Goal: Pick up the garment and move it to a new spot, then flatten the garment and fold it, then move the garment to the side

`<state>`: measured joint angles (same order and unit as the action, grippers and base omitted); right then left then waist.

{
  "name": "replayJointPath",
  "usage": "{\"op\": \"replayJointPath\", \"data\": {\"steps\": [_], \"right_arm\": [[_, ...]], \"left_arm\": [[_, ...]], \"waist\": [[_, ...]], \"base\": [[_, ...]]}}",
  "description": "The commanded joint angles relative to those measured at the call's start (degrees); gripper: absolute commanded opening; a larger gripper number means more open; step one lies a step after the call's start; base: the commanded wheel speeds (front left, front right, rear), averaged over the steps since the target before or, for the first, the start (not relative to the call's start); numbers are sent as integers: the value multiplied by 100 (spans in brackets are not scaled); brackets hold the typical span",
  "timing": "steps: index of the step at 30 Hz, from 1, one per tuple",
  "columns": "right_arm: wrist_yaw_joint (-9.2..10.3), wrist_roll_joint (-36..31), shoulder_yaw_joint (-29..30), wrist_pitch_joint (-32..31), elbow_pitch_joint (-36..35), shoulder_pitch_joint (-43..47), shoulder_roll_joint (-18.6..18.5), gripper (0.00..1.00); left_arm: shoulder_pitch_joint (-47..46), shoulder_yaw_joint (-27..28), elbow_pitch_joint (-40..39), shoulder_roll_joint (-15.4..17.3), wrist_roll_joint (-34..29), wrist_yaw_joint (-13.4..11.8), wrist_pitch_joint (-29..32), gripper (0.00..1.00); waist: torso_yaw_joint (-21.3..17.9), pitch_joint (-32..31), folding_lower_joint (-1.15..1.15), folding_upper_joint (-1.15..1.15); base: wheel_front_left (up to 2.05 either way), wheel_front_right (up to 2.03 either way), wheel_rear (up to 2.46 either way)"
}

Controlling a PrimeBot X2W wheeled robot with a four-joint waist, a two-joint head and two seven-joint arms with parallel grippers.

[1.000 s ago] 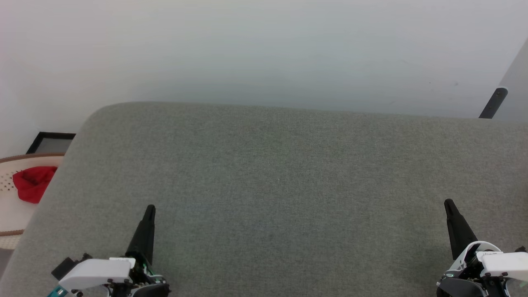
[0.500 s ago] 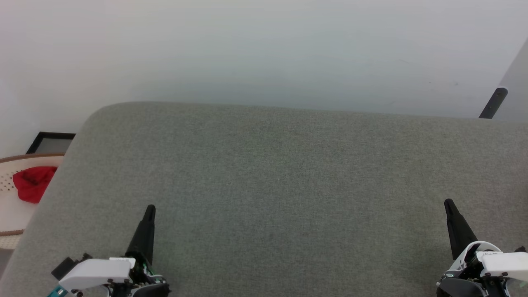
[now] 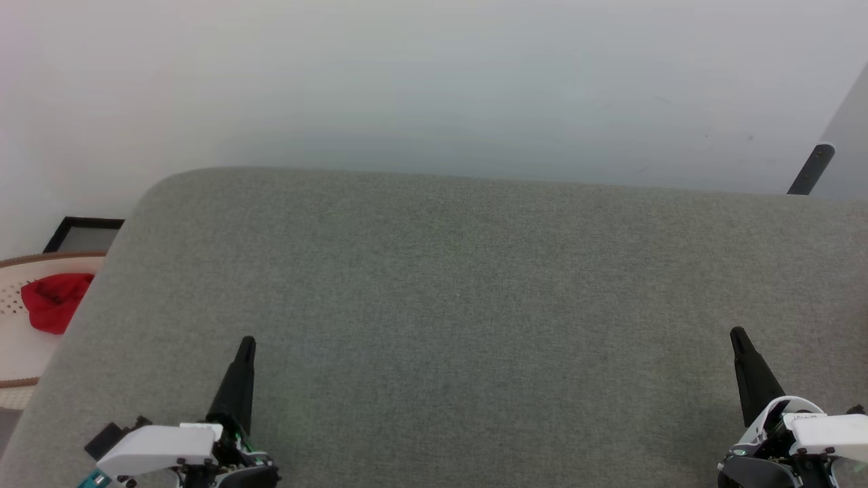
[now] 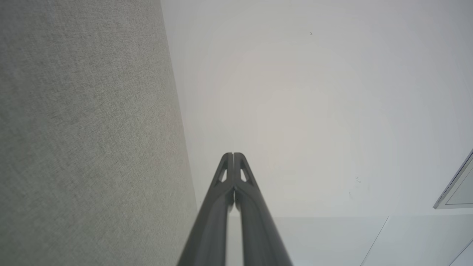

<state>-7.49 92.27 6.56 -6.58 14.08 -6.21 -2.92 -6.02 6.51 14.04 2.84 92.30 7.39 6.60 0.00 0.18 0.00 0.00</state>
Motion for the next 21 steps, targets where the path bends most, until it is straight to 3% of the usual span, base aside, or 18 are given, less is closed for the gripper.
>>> {"op": "replayJointPath", "data": {"steps": [1, 21], "right_arm": [[0, 28, 0, -5, -10, -17, 16, 0], [0, 28, -1, -4, -11, -17, 16, 0]], "left_arm": [[-48, 10, 5, -2, 21, 19, 8, 0], [-48, 9, 5, -2, 21, 19, 8, 0]], "waist": [[0, 0, 0, 0], [0, 0, 0, 0]], "base": [[0, 0, 0], [0, 0, 0]]}}
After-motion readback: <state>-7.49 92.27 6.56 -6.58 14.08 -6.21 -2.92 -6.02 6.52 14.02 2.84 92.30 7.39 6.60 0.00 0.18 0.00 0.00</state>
